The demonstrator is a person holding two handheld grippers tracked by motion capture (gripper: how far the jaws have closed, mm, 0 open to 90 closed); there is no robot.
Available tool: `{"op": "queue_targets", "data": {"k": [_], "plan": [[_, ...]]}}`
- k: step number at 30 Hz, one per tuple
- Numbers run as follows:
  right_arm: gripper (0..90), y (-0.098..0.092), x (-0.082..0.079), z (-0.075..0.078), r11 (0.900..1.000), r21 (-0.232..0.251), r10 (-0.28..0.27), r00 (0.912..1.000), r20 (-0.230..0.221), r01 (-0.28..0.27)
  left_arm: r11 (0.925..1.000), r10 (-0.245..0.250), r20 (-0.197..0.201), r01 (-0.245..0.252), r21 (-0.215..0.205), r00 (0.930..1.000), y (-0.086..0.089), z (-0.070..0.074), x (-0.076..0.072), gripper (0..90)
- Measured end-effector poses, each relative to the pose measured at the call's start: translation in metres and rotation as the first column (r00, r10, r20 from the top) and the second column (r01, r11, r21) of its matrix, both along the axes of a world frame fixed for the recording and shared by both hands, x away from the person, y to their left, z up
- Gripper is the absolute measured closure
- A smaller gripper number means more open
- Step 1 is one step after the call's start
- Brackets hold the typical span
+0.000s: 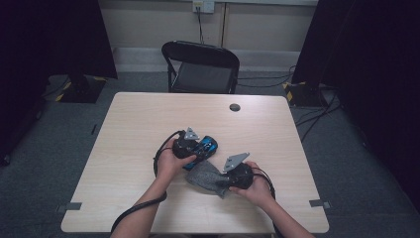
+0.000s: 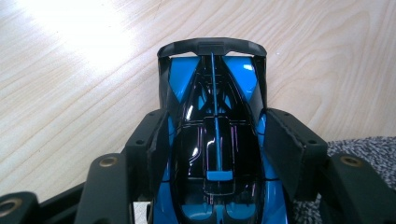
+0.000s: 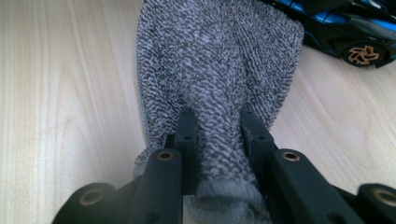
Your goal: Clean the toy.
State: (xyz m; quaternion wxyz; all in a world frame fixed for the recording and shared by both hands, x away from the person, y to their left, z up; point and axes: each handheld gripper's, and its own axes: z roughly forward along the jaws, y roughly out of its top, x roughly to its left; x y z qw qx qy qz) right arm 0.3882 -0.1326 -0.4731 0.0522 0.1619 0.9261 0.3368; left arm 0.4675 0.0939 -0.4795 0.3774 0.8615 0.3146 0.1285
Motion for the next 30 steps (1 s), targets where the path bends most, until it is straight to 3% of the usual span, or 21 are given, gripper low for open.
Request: {"op": "queue_targets", "data": {"k": [4, 7, 11, 12, 20, 30], "plan": [[73.6, 0.006, -0.004, 0.004, 0.998, 0.002, 0.065, 0.9979, 0.003, -0.065, 1.0000, -0.001, 0.003, 0.001, 0.008, 1.0000, -0.001, 0.001, 0.000, 41.4], [73.6, 0.015, -0.012, 0.008, 0.988, 0.006, 0.152, 0.9883, 0.017, -0.152, 1.0000, -0.002, 0.007, 0.002, 0.008, 1.0000, 0.000, 0.000, -0.001, 41.6], [73.5, 0.025, -0.014, 0.006, 0.984, -0.012, 0.177, 0.9840, 0.019, -0.177, 1.0000, -0.001, 0.010, 0.001, 0.001, 0.9999, 0.000, 0.000, -0.001, 41.7], [73.5, 0.028, -0.008, 0.003, 0.987, -0.030, 0.160, 0.9871, 0.011, -0.159, 1.0000, 0.000, 0.009, 0.000, 0.000, 1.0000, 0.000, 0.000, -0.001, 41.8], [73.7, 0.017, 0.014, 0.001, 0.997, -0.015, 0.073, 0.9973, -0.002, -0.073, 1.0000, 0.000, 0.018, 0.000, -0.002, 0.9998, 0.002, -0.001, -0.002, 41.9], [73.8, 0.001, 0.031, -0.001, 1.000, 0.005, -0.007, 0.9999, -0.011, 0.007, 0.9999, 0.004, 0.020, -0.004, -0.010, 0.9998, 0.002, -0.001, -0.003, 42.0]]}}
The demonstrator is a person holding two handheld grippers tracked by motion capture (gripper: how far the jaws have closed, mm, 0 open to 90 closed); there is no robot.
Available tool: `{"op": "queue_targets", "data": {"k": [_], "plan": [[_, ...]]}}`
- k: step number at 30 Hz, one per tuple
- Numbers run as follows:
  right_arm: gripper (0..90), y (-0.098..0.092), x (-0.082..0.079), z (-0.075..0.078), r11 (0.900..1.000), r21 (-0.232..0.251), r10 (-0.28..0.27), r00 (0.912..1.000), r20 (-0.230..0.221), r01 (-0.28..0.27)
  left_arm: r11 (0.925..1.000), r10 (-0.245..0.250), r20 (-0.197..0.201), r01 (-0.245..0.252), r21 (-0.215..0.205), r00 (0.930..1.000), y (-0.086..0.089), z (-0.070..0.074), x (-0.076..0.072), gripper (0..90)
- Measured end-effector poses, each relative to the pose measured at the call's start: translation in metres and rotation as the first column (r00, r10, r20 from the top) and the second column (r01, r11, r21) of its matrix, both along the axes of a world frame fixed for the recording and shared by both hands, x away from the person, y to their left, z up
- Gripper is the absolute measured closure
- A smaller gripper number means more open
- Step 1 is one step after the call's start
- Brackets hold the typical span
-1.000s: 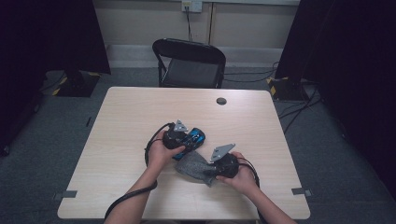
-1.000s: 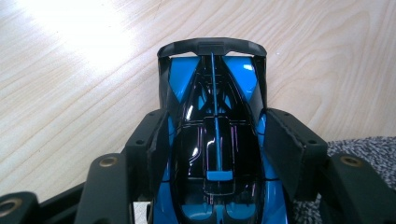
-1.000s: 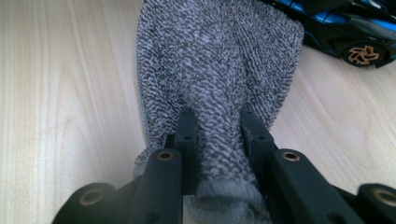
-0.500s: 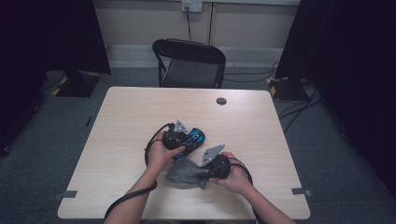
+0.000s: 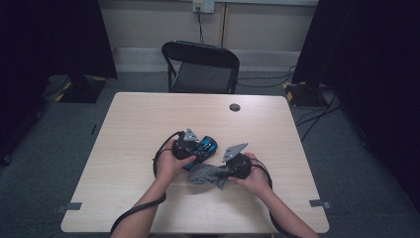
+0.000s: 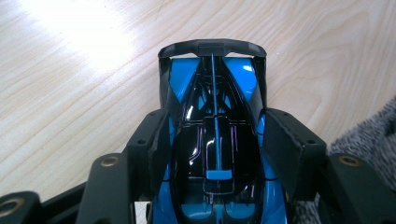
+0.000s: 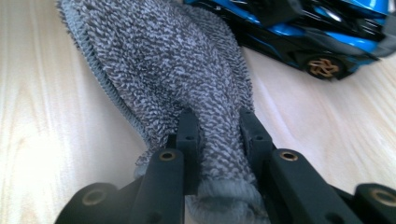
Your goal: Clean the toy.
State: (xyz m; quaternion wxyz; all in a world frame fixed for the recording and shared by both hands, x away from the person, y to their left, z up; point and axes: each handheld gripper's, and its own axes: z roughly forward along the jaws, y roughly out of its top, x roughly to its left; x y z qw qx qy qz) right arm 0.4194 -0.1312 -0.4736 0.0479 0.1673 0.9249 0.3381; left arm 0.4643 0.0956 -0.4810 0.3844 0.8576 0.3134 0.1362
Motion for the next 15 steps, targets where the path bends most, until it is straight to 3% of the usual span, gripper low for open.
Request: {"op": "queue_targets", "data": {"k": [7, 15], "plan": [[73.8, -0.011, 0.006, 0.000, 0.998, 0.004, -0.056, 0.9984, 0.007, 0.056, 1.0000, -0.001, 0.003, 0.001, -0.006, 1.0000, 0.001, -0.001, -0.001, 42.1], [73.8, -0.024, 0.011, 0.001, 0.992, -0.007, -0.125, 0.9911, 0.048, 0.125, 1.0000, 0.000, 0.007, 0.000, -0.008, 1.0000, 0.001, -0.001, -0.001, 42.1]]}}
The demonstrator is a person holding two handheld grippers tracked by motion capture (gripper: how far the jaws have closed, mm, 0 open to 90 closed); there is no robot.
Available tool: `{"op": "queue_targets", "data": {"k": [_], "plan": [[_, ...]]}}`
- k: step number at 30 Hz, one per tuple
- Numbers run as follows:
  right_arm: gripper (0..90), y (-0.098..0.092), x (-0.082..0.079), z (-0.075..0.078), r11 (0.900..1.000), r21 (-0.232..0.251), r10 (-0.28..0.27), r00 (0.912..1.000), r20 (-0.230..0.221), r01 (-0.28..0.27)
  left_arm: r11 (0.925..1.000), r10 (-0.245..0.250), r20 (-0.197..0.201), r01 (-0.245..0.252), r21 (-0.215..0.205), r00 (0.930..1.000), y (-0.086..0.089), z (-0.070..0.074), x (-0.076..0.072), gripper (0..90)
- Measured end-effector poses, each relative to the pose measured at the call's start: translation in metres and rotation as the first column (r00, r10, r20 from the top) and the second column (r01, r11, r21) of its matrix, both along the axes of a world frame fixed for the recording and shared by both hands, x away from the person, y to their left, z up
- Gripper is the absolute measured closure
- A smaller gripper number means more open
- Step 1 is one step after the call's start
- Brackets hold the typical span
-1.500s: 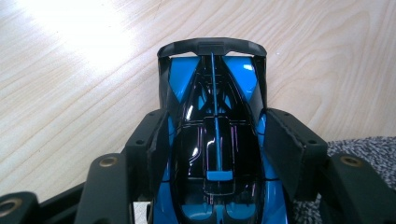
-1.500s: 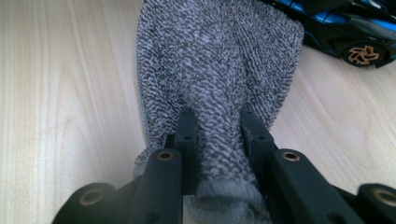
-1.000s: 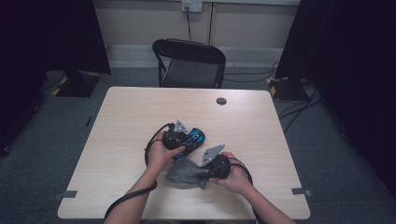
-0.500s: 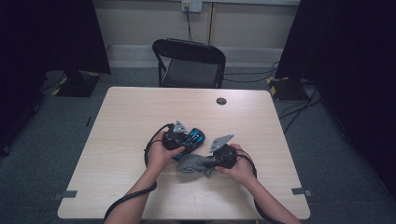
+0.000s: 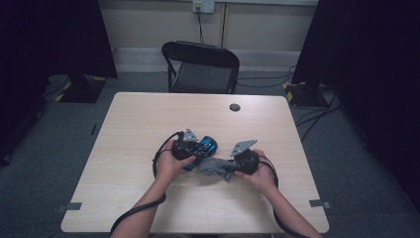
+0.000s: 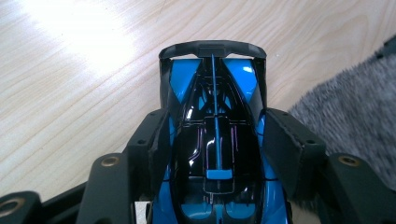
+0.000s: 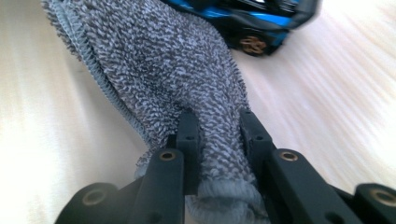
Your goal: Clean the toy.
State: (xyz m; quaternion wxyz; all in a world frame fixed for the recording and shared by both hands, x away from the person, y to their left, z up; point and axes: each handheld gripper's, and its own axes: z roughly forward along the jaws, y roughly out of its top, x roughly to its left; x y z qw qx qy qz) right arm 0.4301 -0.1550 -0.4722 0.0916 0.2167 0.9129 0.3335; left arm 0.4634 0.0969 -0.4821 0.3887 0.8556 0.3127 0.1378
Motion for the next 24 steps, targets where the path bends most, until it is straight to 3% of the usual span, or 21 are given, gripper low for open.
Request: {"op": "queue_targets", "data": {"k": [12, 21, 24], "plan": [[73.9, -0.018, 0.006, -0.001, 0.991, 0.026, -0.134, 0.9902, 0.038, 0.133, 1.0000, 0.001, 0.007, -0.001, -0.007, 1.0000, 0.001, -0.001, -0.001, 42.2], [73.9, -0.033, 0.011, -0.002, 0.977, 0.041, -0.210, 0.9767, 0.043, 0.208, 0.9999, 0.002, 0.008, -0.001, -0.012, 1.0000, 0.001, -0.001, -0.001, 42.1], [73.9, -0.037, 0.011, 0.000, 0.971, 0.036, -0.240, 0.9686, 0.064, 0.238, 0.9999, 0.002, 0.008, -0.002, -0.012, 1.0000, 0.002, -0.001, -0.001, 42.2]]}}
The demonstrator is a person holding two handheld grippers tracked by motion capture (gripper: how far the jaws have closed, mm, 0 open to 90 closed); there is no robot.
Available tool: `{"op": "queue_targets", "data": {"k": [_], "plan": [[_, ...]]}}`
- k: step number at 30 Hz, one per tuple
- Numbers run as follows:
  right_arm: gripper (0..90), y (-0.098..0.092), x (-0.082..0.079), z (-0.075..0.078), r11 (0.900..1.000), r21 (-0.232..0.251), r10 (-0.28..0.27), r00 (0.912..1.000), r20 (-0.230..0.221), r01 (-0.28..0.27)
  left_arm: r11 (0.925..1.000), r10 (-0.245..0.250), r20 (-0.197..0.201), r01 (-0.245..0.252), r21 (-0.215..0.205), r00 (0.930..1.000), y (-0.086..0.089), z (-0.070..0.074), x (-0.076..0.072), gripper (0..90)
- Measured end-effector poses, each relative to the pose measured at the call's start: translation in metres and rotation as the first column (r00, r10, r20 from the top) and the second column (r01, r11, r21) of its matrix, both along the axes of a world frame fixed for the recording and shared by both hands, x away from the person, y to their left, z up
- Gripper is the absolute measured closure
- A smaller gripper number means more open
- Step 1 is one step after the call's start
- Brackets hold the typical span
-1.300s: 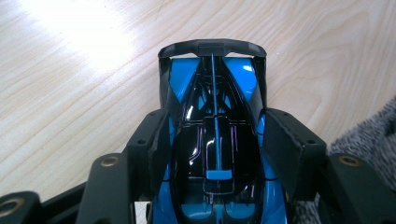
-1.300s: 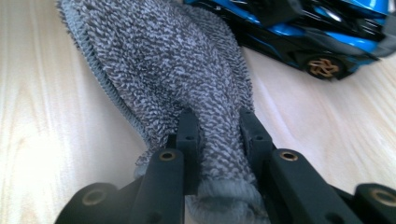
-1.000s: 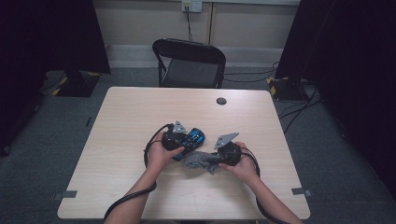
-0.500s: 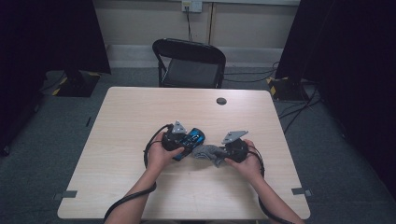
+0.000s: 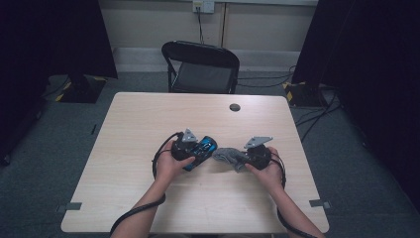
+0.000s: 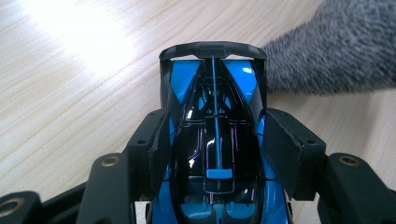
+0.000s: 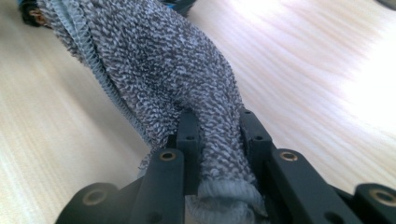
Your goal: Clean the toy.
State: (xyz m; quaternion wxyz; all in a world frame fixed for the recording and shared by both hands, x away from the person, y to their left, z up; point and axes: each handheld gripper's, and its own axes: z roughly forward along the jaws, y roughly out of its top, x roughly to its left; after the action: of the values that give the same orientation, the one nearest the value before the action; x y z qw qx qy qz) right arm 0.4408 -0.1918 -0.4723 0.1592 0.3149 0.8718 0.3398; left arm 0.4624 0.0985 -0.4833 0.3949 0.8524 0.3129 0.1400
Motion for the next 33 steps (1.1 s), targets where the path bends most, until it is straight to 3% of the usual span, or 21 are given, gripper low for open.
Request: {"op": "queue_targets", "data": {"k": [4, 8, 12, 17, 20, 23, 24, 27, 31, 33], "plan": [[73.8, -0.006, -0.001, 0.003, 1.000, -0.016, -0.020, 0.9997, 0.016, 0.020, 1.0000, 0.001, -0.002, -0.001, 0.003, 1.0000, 0.001, 0.000, 0.000, 42.2], [73.7, -0.008, -0.009, 0.004, 0.998, -0.035, 0.050, 0.9986, 0.016, -0.050, 1.0000, 0.002, -0.006, -0.002, -0.009, 1.0000, 0.001, 0.000, -0.001, 42.2], [71.8, -0.007, -0.021, 0.005, 0.994, -0.076, 0.084, 0.9965, -0.005, -0.084, 0.9999, 0.004, -0.006, -0.004, -0.012, 1.0000, 0.003, -0.001, -0.001, 42.2], [59.4, -0.009, -0.028, 0.006, 0.993, -0.077, 0.086, 0.9935, -0.074, -0.092, 0.9998, 0.005, -0.008, -0.005, -0.019, 1.0000, 0.004, -0.001, -0.002, 42.2], [48.0, -0.010, -0.029, 0.011, 0.995, -0.041, 0.092, 0.9914, -0.093, -0.096, 0.9997, 0.005, -0.008, -0.005, -0.023, 1.0000, 0.005, -0.001, -0.002, 42.2], [45.3, -0.011, -0.029, 0.016, 0.997, -0.001, 0.081, 0.9915, -0.102, -0.082, 0.9996, 0.005, -0.007, -0.005, -0.028, 1.0000, 0.005, -0.002, -0.002, 42.2], [43.8, -0.008, -0.028, 0.020, 0.997, 0.041, 0.068, 0.9925, -0.102, -0.064, 0.9996, 0.005, -0.007, -0.005, -0.027, 1.0000, 0.005, -0.002, -0.002, 42.2], [44.0, -0.001, -0.026, 0.017, 0.997, 0.069, 0.036, 0.9943, -0.100, -0.029, 0.9998, 0.003, -0.007, -0.003, -0.022, 1.0000, 0.005, -0.001, -0.002, 42.2], [46.7, 0.012, -0.018, -0.005, 1.000, 0.023, -0.014, 0.9923, -0.123, 0.017, 0.9998, 0.004, -0.009, -0.004, -0.021, 1.0000, 0.005, -0.001, -0.002, 42.2], [48.8, 0.011, -0.015, -0.012, 0.998, 0.042, -0.042, 0.9893, -0.140, 0.048, 0.9996, 0.005, -0.004, -0.005, -0.027, 1.0000, 0.005, -0.002, -0.003, 42.2]]}}
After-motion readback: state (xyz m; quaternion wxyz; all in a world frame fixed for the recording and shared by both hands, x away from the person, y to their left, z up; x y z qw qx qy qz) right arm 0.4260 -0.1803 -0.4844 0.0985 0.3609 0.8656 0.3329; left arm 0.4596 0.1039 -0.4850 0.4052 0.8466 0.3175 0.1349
